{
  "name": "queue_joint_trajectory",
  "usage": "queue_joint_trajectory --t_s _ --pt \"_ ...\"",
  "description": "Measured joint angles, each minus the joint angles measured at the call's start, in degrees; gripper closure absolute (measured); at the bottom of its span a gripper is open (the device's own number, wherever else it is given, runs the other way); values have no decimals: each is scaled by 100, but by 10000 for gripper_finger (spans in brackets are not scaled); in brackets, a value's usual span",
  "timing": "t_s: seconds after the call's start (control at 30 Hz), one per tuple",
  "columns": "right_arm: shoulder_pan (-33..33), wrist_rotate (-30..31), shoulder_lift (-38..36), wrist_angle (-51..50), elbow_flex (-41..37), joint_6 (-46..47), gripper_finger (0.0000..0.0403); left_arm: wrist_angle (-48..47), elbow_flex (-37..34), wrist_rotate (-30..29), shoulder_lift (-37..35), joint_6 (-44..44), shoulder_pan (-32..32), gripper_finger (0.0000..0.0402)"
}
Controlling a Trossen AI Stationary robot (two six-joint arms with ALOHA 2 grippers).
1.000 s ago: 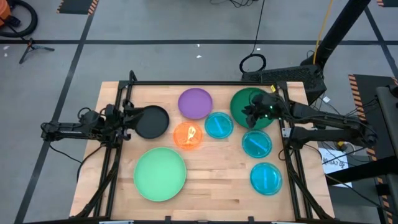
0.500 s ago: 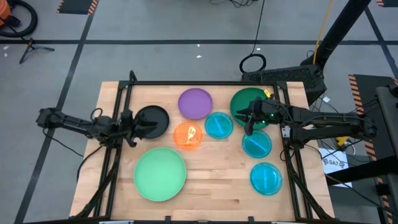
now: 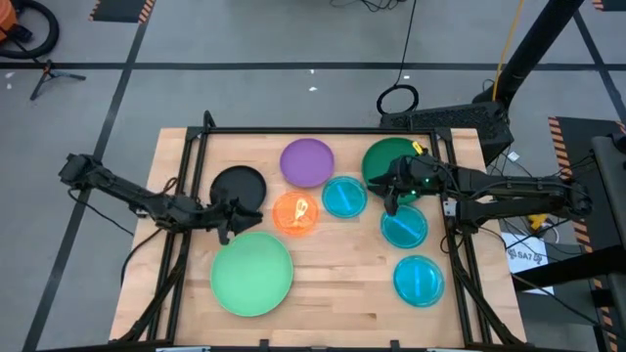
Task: Stack plastic plates
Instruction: Stack the light green plate on the dark green plate
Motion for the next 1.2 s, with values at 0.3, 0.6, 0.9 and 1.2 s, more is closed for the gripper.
queue_joint_trajectory --t_s 0.3,0.6,0.9,1.2 --pt "-2 0 0 44 0 -202 298 -4926 2265 2 1288 767 -131 270" --pt "-2 0 0 -36 0 -237 298 -6559 3252 89 2600 1179 79 248" --pt "-2 0 0 -126 0 -239 298 -6897 3294 133 3147 1991 99 169" --pt "-2 9 0 -127 0 -261 298 -6729 3294 132 3620 2385 159 167"
